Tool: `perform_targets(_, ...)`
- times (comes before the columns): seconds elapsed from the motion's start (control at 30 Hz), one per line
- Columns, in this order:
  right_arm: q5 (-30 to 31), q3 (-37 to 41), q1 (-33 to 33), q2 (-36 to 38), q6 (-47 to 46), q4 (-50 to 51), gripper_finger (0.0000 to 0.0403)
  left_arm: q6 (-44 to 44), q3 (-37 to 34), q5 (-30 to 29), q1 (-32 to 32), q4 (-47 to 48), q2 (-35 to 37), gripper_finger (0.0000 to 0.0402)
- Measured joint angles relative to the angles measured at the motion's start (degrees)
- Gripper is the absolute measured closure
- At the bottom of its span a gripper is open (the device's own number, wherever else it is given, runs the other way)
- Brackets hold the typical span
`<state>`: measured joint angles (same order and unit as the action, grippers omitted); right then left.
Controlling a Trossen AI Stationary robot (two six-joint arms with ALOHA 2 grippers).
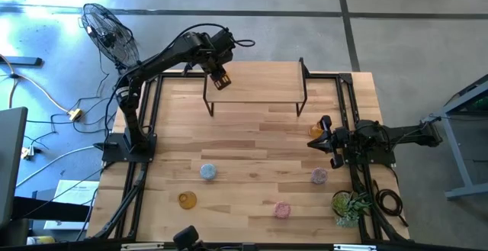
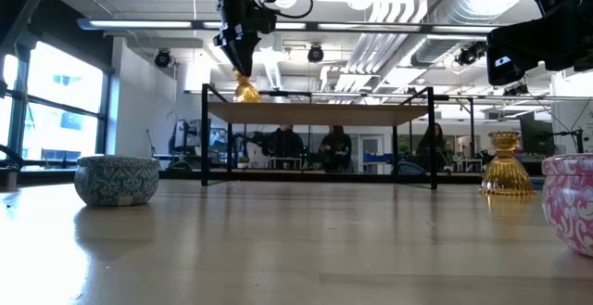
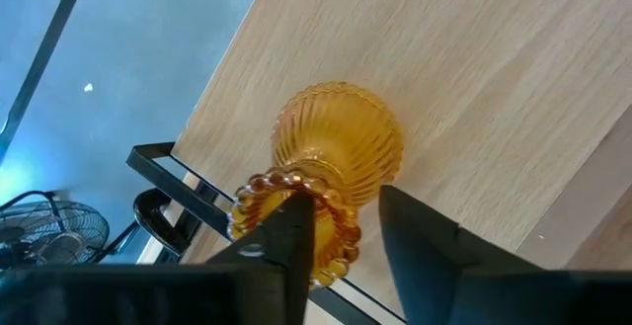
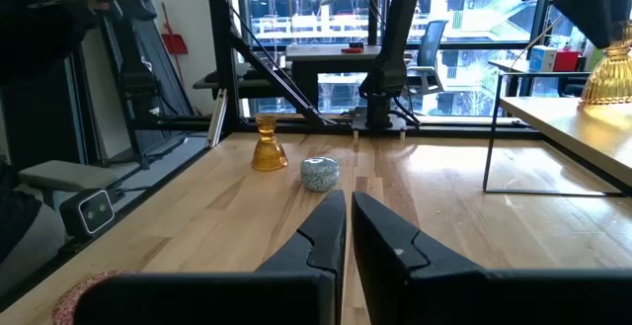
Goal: Pick & Place candle stick holders
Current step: Put the top orange candle holder on the shelf
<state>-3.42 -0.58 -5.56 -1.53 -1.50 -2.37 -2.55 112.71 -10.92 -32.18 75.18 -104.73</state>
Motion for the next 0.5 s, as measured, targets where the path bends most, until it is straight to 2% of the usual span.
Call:
perform_targets(0.3, 0.00, -0.01, 0.01, -0.01, 0.02, -0.01, 0.0386, 0.17, -0.07, 0.10, 0.00, 0.15, -0.08, 0.0173)
perform_targets(0.5, 0.00, 0.00, 0.01, -0.01, 0.01, -0.01, 0.0386, 0.15, -0.11, 1.79, 0.00, -0.20, -0.11, 0.0123)
